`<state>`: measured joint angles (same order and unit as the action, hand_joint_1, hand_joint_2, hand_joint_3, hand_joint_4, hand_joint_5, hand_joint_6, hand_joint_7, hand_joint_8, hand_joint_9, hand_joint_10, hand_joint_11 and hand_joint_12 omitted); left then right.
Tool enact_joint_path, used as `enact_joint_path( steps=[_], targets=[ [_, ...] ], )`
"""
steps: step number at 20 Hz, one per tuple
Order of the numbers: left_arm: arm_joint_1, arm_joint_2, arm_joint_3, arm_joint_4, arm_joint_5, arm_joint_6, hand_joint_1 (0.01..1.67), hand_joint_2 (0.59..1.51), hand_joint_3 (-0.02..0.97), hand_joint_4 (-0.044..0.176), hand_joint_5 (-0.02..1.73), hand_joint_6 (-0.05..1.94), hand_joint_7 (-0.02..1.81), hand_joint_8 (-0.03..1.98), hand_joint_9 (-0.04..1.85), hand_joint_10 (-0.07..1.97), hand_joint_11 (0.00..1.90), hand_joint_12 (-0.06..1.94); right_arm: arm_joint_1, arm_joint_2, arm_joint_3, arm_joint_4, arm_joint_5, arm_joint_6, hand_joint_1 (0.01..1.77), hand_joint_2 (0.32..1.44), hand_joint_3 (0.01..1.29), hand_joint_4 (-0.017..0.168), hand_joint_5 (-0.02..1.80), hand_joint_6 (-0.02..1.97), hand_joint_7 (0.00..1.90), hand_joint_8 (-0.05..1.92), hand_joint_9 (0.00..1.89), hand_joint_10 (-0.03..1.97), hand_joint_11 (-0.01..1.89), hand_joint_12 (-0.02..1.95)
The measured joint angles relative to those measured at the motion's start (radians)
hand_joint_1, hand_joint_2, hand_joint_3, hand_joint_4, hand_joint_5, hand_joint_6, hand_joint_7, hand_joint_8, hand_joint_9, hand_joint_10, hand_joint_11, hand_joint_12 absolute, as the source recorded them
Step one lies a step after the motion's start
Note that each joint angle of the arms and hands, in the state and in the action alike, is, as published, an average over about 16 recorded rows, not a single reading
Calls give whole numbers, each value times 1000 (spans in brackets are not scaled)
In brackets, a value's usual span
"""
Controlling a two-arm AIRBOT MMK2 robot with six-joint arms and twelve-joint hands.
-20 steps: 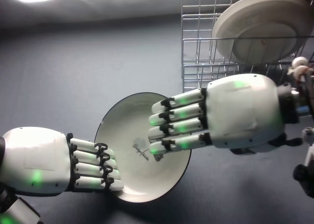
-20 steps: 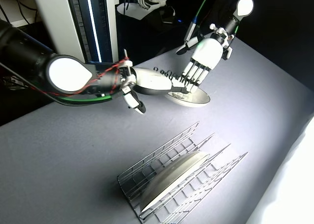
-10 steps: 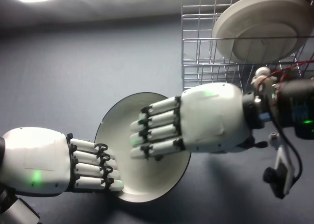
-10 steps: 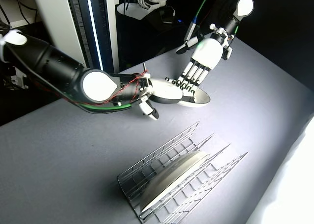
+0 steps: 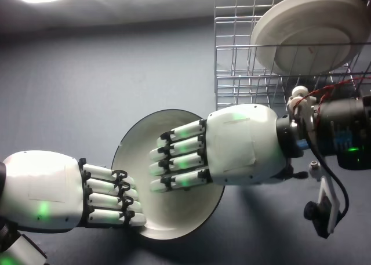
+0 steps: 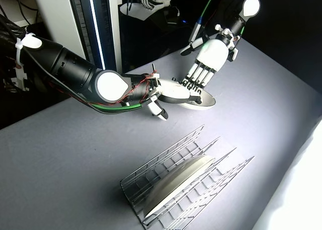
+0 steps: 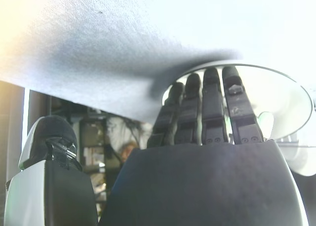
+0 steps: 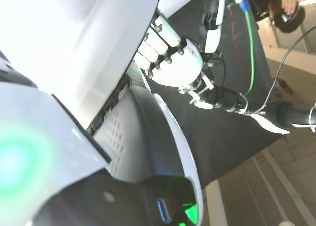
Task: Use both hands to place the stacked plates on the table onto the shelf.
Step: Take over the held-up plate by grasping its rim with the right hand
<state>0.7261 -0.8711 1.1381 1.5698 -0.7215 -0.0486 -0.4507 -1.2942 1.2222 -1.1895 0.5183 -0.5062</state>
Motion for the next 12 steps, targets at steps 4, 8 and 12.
enact_joint_path(
  steps=[4, 8, 12],
  targets=[
    [0, 0, 0, 0, -1, 0, 18, 1027, 12, -10, 17, -29, 52, 17, 62, 8, 23, 162, -1, -5, 3, 6, -8, -9, 1273, 1017, 15, 4, 64, 28, 71, 4, 66, 14, 17, 532],
    [0, 0, 0, -2, -2, 0, 18, 1027, 12, -10, 17, -29, 56, 12, 69, 3, 23, 165, 1, -10, 6, 18, -6, -17, 1247, 1024, 15, 4, 180, 23, 188, -2, 175, 35, 24, 740],
    [0, 0, 0, -3, -3, -1, 17, 1027, 12, -10, 17, -29, 60, 8, 77, -1, 22, 177, 5, -13, 8, 32, 3, -27, 1246, 1027, 15, 3, 364, 43, 375, 21, 366, 68, 124, 978]
  ],
)
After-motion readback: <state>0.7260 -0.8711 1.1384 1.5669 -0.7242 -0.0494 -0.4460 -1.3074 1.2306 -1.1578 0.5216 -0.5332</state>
